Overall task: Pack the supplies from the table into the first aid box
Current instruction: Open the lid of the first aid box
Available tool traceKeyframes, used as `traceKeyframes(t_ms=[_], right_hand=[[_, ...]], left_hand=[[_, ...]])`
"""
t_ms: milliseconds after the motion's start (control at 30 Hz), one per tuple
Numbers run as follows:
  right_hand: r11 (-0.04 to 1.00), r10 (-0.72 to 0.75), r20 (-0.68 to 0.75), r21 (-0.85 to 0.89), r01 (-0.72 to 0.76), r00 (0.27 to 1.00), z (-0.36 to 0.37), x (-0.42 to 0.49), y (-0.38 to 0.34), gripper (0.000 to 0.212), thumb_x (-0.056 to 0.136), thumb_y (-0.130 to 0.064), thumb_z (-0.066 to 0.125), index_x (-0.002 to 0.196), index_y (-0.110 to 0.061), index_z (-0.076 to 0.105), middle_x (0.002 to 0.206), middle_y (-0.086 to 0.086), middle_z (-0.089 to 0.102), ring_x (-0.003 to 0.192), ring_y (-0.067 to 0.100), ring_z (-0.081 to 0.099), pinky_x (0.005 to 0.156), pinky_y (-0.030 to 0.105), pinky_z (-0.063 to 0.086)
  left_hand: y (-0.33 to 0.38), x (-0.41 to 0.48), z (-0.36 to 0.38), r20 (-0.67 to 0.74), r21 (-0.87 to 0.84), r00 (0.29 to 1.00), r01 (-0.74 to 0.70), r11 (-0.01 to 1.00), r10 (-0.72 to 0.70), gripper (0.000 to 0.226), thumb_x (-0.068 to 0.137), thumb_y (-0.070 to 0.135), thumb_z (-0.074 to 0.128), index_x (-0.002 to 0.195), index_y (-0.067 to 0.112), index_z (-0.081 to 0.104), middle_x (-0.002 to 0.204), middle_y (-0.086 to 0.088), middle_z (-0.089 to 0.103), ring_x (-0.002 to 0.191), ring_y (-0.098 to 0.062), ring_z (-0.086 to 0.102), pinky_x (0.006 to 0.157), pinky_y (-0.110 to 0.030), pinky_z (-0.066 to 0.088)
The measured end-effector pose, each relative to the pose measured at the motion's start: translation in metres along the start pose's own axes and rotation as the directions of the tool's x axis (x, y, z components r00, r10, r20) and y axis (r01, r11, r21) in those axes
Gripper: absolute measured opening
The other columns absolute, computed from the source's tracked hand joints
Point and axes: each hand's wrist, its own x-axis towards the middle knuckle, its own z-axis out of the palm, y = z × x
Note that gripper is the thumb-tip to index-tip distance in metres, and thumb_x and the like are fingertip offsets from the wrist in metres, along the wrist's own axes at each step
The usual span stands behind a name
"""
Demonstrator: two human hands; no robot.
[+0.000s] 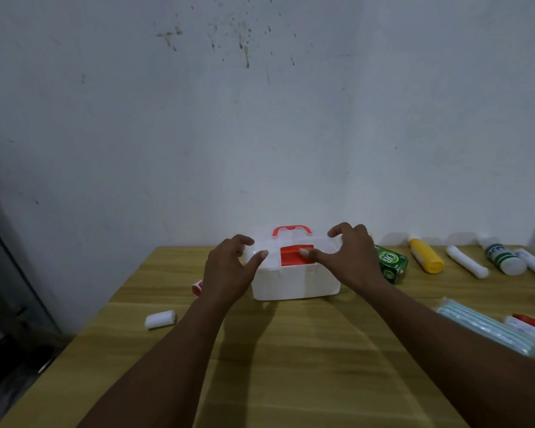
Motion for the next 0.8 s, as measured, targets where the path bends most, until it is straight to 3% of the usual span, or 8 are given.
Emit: traceKeyframes(t_ms=[267,433,533,600,700,800], right_hand=[[0.999,-0.05,-0.148,0.005,0.052,0.988,-0.03,-0.016,-0.026,0.082,0.056,-0.094,0.053,0.1,-0.026,0.056,0.103,-0.002,0.049,0.102,0.024,0.056,0.09,0.048,0.05],[0.998,0.031,-0.146,0.056,-0.023,0.989,-0.053,0.009,-0.051,0.079,0.062,-0.093,0.05,0.097,-0.022,0.056,0.102,0.0,0.055,0.095,0.024,0.057,0.083,0.042,0.051],[0.991,0.082,-0.096,0.109,-0.072,0.992,-0.06,0.038,-0.061,0.067,0.068,-0.086,0.053,0.073,-0.019,0.048,0.075,-0.001,0.053,0.076,0.026,0.055,0.061,0.034,0.041],[0.979,0.113,-0.057,0.178,-0.101,0.992,-0.062,0.055,-0.062,0.059,0.075,-0.074,0.06,0.067,-0.017,0.044,0.065,0.001,0.05,0.076,0.03,0.062,0.062,0.036,0.043],[0.945,0.157,0.006,0.29,-0.152,0.988,-0.06,0.075,-0.057,0.048,0.084,-0.056,0.065,0.07,-0.013,0.046,0.076,0.012,0.057,0.099,0.034,0.066,0.082,0.041,0.05],[0.898,0.199,0.088,0.383,-0.217,0.976,-0.052,0.09,-0.044,0.048,0.086,-0.052,0.066,0.087,-0.005,0.057,0.111,0.023,0.066,0.098,0.032,0.062,0.084,0.041,0.048]], left_hand=[[0.032,-0.004,-0.025,-0.132,-0.096,0.991,-0.029,0.995,0.016,0.041,0.082,0.056,0.071,0.108,0.024,0.072,0.094,0.006,0.072,0.086,-0.008,0.067,0.081,-0.036,0.059],[0.053,0.011,-0.036,-0.186,-0.178,0.982,-0.01,0.984,-0.024,0.044,0.085,0.058,0.066,0.115,0.027,0.065,0.093,0.006,0.069,0.085,-0.008,0.067,0.077,-0.029,0.055],[0.058,0.026,-0.035,-0.15,-0.223,0.986,0.044,0.974,-0.078,0.042,0.086,0.059,0.063,0.116,0.03,0.057,0.099,0.005,0.067,0.09,-0.011,0.066,0.079,-0.032,0.054],[0.058,0.037,-0.032,-0.109,-0.245,0.987,0.087,0.965,-0.117,0.04,0.087,0.059,0.062,0.114,0.03,0.055,0.105,0.002,0.067,0.093,-0.014,0.065,0.083,-0.033,0.053],[0.05,0.056,-0.025,-0.028,-0.273,0.986,0.153,0.95,-0.166,0.042,0.088,0.058,0.061,0.12,0.033,0.056,0.119,-0.002,0.067,0.102,-0.016,0.062,0.087,-0.034,0.051],[0.042,0.071,-0.013,0.066,-0.285,0.984,0.177,0.942,-0.165,0.053,0.089,0.055,0.061,0.136,0.032,0.051,0.136,-0.007,0.061,0.114,-0.019,0.059,0.091,-0.033,0.047]])
